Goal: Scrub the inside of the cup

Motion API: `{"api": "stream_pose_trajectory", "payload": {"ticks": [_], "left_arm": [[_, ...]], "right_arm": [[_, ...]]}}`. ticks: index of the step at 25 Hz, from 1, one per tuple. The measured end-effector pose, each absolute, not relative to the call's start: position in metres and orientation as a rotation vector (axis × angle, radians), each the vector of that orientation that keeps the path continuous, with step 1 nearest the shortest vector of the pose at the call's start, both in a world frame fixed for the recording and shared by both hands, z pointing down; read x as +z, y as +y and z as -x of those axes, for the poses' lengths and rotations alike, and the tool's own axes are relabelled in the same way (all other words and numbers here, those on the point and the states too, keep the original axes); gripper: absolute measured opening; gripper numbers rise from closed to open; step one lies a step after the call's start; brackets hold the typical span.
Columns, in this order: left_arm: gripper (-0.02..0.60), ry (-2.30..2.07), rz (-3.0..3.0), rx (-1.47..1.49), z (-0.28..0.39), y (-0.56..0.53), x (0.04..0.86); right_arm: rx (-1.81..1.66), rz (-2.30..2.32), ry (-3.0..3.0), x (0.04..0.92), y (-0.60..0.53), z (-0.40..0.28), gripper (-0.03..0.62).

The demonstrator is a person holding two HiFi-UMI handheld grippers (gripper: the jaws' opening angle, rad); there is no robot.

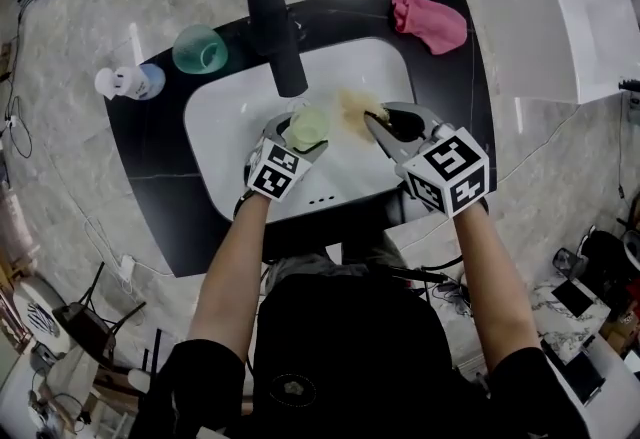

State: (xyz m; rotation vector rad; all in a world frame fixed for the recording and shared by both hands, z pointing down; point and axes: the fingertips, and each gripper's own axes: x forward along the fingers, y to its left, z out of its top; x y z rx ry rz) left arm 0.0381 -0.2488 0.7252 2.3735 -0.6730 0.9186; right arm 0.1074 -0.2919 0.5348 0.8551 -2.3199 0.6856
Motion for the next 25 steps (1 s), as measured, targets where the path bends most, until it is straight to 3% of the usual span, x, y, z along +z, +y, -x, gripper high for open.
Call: {"api": "stream_pose_trajectory", "payload": {"ticks": [25], "left_arm": [[0.363, -0.744, -2.266, 0.913, -0.022, -0.25, 0.741]], "right_arm": [[0.701, -0.832, -2.298, 0.542, -0.266, -0.115, 0.041]]}}
